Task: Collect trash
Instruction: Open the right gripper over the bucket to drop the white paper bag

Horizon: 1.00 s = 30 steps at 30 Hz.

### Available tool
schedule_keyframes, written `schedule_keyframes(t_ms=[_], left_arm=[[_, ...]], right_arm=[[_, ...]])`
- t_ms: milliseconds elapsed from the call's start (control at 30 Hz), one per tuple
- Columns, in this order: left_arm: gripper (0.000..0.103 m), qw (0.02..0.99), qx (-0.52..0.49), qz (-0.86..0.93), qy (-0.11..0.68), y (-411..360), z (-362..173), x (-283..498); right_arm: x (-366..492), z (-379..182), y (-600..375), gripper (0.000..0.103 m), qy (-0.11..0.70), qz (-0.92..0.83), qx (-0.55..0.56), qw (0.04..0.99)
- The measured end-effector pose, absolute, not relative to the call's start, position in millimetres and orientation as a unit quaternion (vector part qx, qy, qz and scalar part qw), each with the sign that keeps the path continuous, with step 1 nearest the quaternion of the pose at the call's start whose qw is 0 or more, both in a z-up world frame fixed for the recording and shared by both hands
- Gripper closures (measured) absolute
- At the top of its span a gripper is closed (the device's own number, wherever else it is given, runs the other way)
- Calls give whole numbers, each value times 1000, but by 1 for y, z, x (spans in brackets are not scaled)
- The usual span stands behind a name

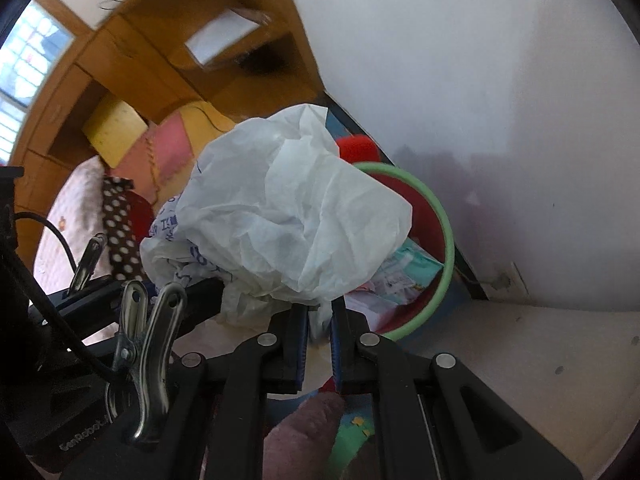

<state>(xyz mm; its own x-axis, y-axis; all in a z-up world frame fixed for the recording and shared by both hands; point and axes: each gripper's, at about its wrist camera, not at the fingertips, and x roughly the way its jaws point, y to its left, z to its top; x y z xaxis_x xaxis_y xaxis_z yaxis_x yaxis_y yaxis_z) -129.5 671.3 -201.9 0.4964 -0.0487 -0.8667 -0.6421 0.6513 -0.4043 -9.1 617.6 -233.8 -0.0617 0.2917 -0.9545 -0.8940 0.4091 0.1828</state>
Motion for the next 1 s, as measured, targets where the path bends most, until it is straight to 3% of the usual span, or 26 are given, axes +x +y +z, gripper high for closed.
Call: schedule_keyframes(t_ms=[667, 867, 1000], left_arm=[[86, 735, -392, 172, 525, 704, -326, -80], [86, 727, -392, 184, 533, 709, -345, -74], [86, 717, -402, 194, 536, 710, -354, -75]], right_arm=[[47, -354, 662, 92, 641, 365, -293, 608], [60, -369, 659, 74, 654, 332, -286, 616], [69, -368, 650, 72, 663, 323, -275, 617]])
